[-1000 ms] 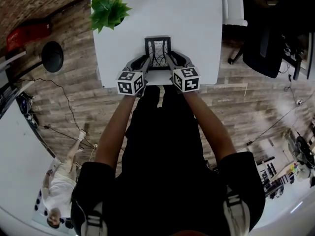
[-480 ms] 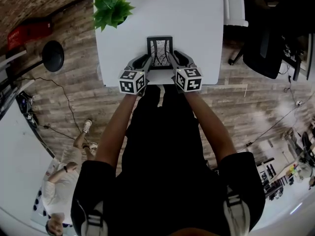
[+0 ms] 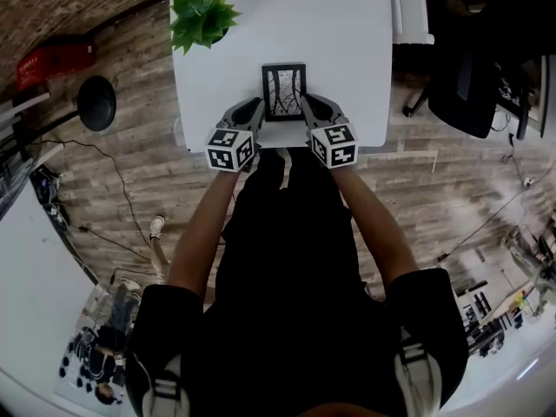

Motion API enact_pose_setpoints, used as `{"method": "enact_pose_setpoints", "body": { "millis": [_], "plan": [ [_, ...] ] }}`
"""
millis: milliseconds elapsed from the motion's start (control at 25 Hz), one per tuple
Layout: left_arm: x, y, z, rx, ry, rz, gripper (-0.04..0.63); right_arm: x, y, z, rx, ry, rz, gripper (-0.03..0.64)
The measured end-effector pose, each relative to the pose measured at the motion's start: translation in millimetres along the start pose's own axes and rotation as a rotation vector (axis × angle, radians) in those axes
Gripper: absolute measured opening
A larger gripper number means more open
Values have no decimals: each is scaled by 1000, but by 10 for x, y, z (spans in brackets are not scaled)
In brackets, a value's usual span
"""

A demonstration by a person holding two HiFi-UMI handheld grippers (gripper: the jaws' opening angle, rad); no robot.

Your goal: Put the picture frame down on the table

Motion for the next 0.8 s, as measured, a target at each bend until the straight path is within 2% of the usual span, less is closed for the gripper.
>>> {"method": "enact_pose_setpoints", "body": {
  "millis": [520,800],
  "plan": [
    [315,-62,-267,-60,-40,-13,21,314,-116,105,35,-33,-8,-3],
    [480,-128,-469,-105,-64,-11,21,560,-173,270,94,-40,-33,-3]
  ]
}}
Point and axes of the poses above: the fingertips, and each gripper's own axes: x backward along the fingers, z to its left, y out of its top, the point moved 1 cm from there along x, backward along the fingers, and after that the axes turned 9 degrees about -y, right-handed, at the moved point
